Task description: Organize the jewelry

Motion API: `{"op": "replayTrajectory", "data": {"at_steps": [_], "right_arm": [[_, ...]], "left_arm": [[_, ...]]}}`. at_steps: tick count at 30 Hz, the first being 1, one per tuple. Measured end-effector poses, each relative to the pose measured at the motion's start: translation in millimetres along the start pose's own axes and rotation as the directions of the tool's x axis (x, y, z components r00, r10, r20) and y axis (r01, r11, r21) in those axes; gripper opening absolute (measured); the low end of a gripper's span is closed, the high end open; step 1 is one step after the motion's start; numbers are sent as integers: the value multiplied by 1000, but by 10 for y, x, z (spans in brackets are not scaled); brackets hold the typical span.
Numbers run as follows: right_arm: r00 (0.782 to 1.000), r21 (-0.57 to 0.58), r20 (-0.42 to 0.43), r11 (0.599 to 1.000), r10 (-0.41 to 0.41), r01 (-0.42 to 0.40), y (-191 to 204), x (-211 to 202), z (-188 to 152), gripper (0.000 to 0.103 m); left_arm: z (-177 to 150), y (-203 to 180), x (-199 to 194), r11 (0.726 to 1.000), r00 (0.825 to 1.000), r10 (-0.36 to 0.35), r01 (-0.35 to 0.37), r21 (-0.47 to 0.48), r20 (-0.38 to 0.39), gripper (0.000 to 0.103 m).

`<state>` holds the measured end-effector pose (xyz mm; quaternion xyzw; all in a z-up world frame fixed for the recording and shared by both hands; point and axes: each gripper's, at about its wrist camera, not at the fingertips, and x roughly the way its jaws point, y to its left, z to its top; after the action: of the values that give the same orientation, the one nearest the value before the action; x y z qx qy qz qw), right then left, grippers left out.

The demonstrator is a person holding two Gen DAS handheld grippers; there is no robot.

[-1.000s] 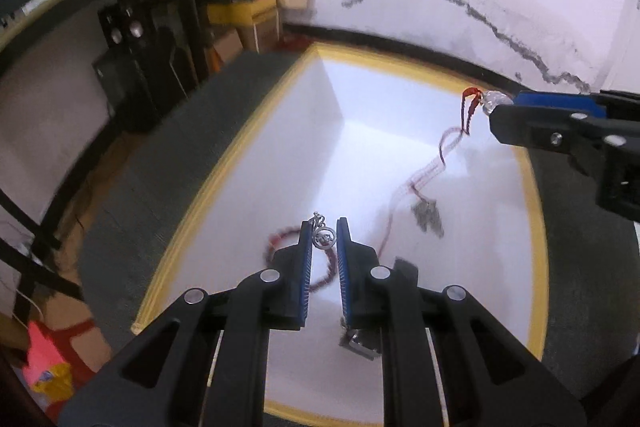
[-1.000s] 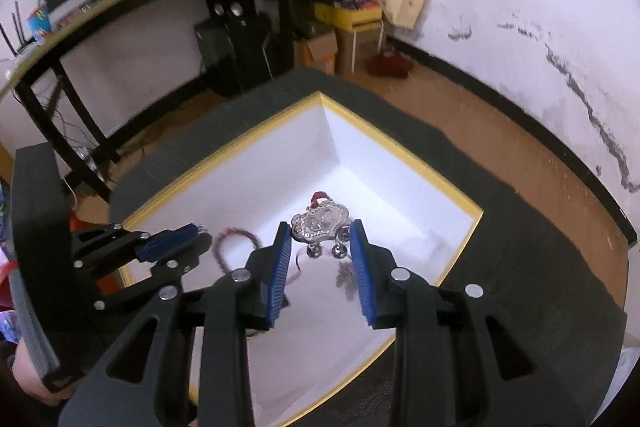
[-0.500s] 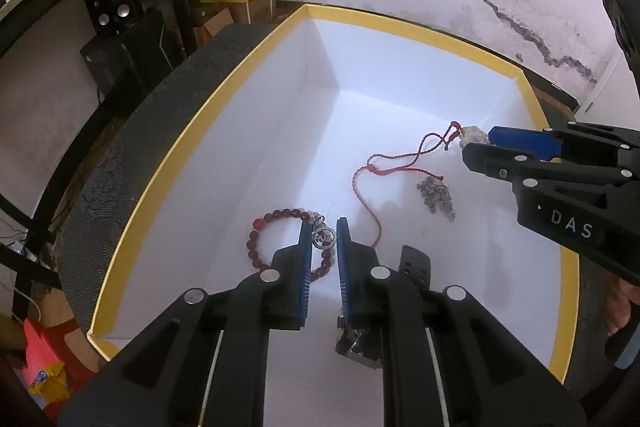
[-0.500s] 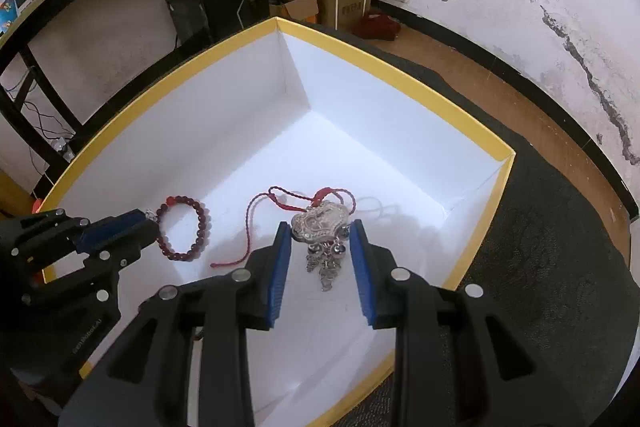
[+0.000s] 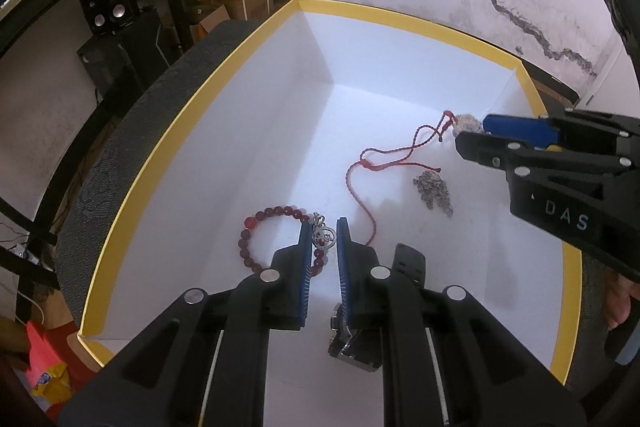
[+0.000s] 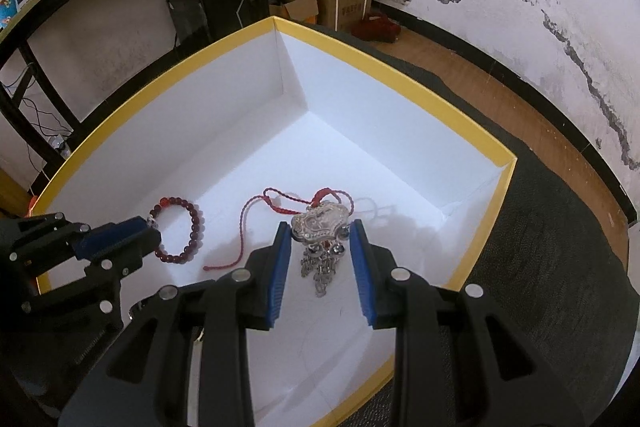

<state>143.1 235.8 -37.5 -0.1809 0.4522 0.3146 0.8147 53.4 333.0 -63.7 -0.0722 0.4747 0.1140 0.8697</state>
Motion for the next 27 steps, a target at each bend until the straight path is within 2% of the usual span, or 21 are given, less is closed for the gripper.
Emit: {"op": "replayTrajectory", "data": {"at_steps": [8, 9, 10, 11, 12, 13, 15, 19, 27], "right_arm": [[1000, -23, 13, 1000, -21, 21, 10, -48, 43, 32], [1000, -19, 8, 1000, -19, 20, -3, -49, 57, 56], [1000, -8, 18, 1000, -17, 17, -21, -75, 66, 93], [999, -2, 42, 1000, -21, 21, -30, -117, 67, 97], [997, -1, 65, 999, -33, 33, -43, -178, 75, 97], [997, 0, 75, 999, -35, 35, -55, -215, 83, 97], [996, 13, 91, 1000, -26, 25, -92, -285, 96, 97], [994, 6, 98, 999, -37, 37, -114, -374, 78, 97], [990, 48, 137, 998, -37, 31, -235, -629, 0, 97]], "left_arm": [[-2, -38, 12, 1000, 1000, 5, -5, 1, -3, 12], [-4, -42, 5, 1000, 1000, 6, -6, 0, -4, 13], [-1, -56, -2, 1000, 1000, 7, -7, -1, -3, 21], [4, -71, -15, 1000, 1000, 13, -13, -3, -6, 52], [12, -80, -42, 1000, 1000, 20, -20, -4, -10, 77], [21, -97, -114, 1000, 999, 30, -30, -8, 20, 98], [28, -146, -218, 999, 997, 39, -40, 8, 71, 98], [38, -165, -224, 1000, 998, 2, -1, -20, 56, 98], [56, -220, -305, 1000, 997, 8, -6, -29, 76, 98]]}}
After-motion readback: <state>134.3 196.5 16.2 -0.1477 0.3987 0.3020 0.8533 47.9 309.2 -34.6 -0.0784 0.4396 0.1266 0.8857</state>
